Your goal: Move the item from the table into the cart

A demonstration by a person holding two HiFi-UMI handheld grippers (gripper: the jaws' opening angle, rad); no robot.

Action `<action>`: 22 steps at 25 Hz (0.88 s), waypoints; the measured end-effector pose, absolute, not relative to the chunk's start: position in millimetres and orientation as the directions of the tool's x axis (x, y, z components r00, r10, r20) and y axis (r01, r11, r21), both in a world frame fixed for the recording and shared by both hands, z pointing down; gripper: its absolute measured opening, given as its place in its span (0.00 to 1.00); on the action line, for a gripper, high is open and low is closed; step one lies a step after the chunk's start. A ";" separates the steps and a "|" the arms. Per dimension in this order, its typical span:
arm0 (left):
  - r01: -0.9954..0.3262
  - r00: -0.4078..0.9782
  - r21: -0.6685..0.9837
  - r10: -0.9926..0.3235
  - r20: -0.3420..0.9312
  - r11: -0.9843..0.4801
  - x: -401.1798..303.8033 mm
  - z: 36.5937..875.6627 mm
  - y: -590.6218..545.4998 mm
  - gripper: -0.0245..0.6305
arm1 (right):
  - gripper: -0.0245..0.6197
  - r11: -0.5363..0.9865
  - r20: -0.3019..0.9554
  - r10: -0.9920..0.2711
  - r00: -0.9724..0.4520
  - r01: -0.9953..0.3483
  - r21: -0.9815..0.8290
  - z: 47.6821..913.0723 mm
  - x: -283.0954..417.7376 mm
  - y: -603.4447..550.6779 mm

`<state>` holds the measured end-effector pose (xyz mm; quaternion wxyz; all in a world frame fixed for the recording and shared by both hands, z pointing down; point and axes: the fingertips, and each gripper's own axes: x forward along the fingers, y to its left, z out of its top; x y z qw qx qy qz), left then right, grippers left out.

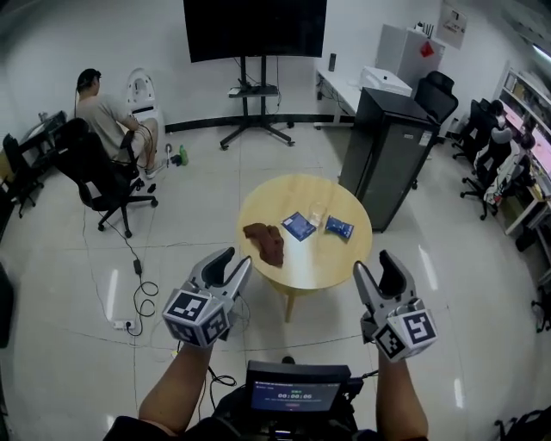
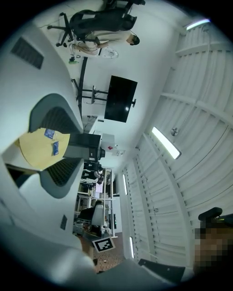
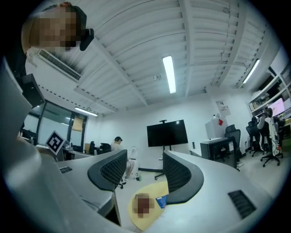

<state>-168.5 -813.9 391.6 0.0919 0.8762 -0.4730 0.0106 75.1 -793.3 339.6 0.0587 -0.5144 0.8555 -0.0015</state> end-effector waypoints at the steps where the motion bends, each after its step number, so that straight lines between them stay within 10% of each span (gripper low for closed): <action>1: -0.838 0.542 0.149 -0.833 0.111 -0.526 -169.1 387.8 -831.2 0.31 | 0.42 0.485 -0.101 -0.873 -0.478 -0.872 -0.065 337.5 75.1 -815.7; 22: -0.848 0.526 0.214 -0.822 0.220 -0.485 -277.2 456.6 -1253.0 0.27 | 0.47 0.504 0.086 -0.854 -0.513 -0.857 -0.109 430.2 -40.5 -1270.1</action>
